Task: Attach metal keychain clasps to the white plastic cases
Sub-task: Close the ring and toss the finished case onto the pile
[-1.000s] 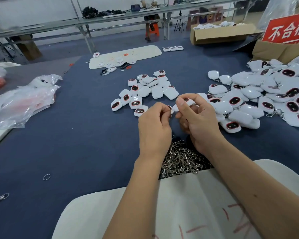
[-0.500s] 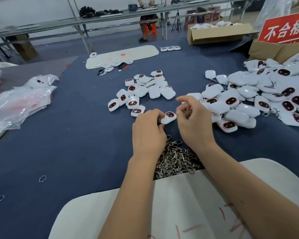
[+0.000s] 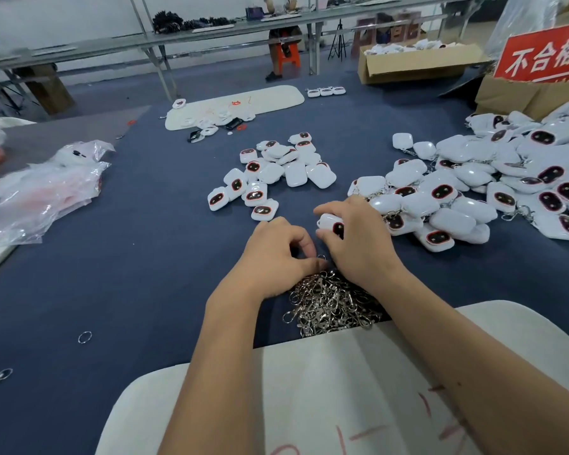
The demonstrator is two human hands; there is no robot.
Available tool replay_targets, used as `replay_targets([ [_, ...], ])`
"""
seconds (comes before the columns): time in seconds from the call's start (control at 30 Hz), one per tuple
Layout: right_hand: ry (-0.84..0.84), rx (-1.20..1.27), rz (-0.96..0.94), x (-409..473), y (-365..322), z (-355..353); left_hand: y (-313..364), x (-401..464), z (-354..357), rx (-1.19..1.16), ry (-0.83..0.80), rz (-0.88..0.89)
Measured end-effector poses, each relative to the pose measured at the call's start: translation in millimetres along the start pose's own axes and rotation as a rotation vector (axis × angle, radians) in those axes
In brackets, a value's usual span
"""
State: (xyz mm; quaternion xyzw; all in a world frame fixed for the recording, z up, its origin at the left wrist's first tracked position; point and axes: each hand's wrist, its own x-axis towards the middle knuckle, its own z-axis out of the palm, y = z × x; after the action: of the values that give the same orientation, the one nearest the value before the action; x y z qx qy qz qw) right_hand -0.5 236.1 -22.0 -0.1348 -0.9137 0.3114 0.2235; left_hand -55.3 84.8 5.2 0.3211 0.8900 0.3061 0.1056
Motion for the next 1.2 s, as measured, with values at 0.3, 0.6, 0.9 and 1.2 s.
replay_targets([
  [0.3, 0.091, 0.496, 0.052, -3, -4, -10, -6, 0, 3, -0.412, 0.298, -0.092],
  [0.6, -0.103, 0.528, -0.063, -7, -8, -12, 11, 2, 13, -1.209, 0.436, -0.158],
  [0.9, -0.004, 0.536, 0.01, -2, -1, -10, 18, 3, 18, -1.201, 0.446, -0.19],
  [1.2, 0.009, 0.593, 0.03, -1, 1, -8, 17, 3, 14, -1.319, 0.437, -0.248],
])
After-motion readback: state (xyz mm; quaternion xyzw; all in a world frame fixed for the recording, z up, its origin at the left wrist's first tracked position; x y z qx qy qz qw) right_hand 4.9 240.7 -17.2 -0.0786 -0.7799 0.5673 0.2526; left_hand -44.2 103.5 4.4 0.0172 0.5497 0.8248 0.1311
